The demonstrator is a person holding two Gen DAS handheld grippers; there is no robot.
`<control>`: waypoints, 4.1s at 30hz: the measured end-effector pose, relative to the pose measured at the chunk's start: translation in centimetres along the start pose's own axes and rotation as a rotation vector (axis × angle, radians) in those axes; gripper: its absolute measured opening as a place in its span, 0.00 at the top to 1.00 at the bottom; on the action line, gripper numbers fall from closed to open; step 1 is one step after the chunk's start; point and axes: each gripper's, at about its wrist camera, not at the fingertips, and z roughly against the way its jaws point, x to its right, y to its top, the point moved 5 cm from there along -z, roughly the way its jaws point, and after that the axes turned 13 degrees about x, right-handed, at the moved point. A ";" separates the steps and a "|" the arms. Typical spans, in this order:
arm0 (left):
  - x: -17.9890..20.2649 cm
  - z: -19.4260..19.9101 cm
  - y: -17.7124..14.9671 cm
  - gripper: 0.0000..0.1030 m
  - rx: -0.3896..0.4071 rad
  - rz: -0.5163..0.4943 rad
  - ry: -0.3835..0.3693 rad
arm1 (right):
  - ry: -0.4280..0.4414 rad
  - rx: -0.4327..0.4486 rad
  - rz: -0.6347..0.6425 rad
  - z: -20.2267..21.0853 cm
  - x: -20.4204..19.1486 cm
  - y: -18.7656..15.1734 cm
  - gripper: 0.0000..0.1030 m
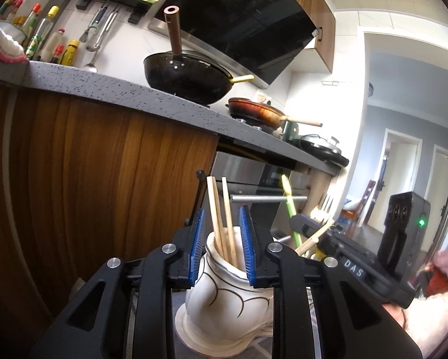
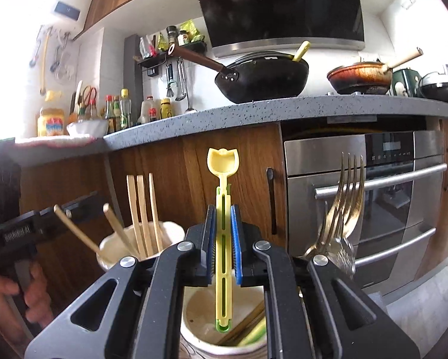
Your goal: Organize utensils
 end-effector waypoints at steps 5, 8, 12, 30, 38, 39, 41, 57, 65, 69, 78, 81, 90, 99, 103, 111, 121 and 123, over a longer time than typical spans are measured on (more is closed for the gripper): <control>0.0 0.1 0.0 0.77 -0.001 0.002 0.000 | 0.014 -0.006 0.009 1.1 0.0 -0.1 0.91; 0.0 0.2 0.0 0.77 0.002 -0.001 0.002 | 0.021 -0.011 0.005 1.9 0.2 -0.2 0.91; 0.0 0.3 0.0 0.77 0.003 0.001 0.002 | 0.025 -0.020 0.002 2.7 0.4 -0.4 0.91; 0.4 1.3 -0.7 0.69 -0.030 -0.027 0.030 | 0.008 -0.136 -0.018 4.6 1.1 -2.5 0.91; 1.0 3.5 -1.3 0.65 -0.068 -0.030 0.064 | 0.015 -0.157 -0.050 5.6 1.3 -2.1 0.76; 1.1 3.7 -1.5 0.65 -0.073 -0.031 0.067 | 0.018 -0.157 -0.058 5.9 1.3 -2.0 0.72; 1.4 4.3 -1.8 0.65 -0.089 -0.040 0.078 | 0.020 -0.152 -0.065 6.7 1.1 -1.6 0.58; 5.9 8.2 -4.7 0.12 -0.183 -0.206 0.193 | -0.002 -0.232 0.037 13.0 1.1 -2.5 0.16; 7.0 8.4 -5.8 0.06 -0.176 -0.329 0.261 | -0.044 -0.194 0.111 13.5 1.6 -2.4 0.05; 7.4 8.4 -6.4 0.05 -0.166 -0.360 0.269 | -0.051 -0.185 0.133 13.7 1.4 -3.0 0.05; 8.0 8.6 -7.2 0.05 -0.147 -0.357 0.245 | -0.045 -0.150 0.136 14.1 1.3 -2.9 0.05; 8.0 8.6 -7.1 0.05 -0.143 -0.352 0.240 | -0.044 -0.141 0.129 14.3 1.4 -2.8 0.05; 8.1 8.7 -7.1 0.05 -0.142 -0.352 0.243 | -0.052 -0.139 0.123 14.3 1.6 -2.7 0.05; 8.0 8.6 -7.1 0.05 -0.143 -0.351 0.243 | -0.053 -0.140 0.124 14.3 1.6 -2.7 0.05; 8.0 8.6 -7.1 0.05 -0.142 -0.351 0.243 | -0.052 -0.140 0.124 14.3 1.7 -2.7 0.05; 7.9 8.6 -7.1 0.05 -0.141 -0.348 0.245 | -0.053 -0.140 0.123 14.3 1.6 -2.7 0.05; 7.7 9.0 -7.0 0.05 -0.138 -0.343 0.258 | -0.052 -0.141 0.123 14.3 1.6 -2.7 0.05; 7.7 9.0 -7.0 0.05 -0.139 -0.344 0.253 | -0.052 -0.141 0.123 14.3 1.6 -2.7 0.05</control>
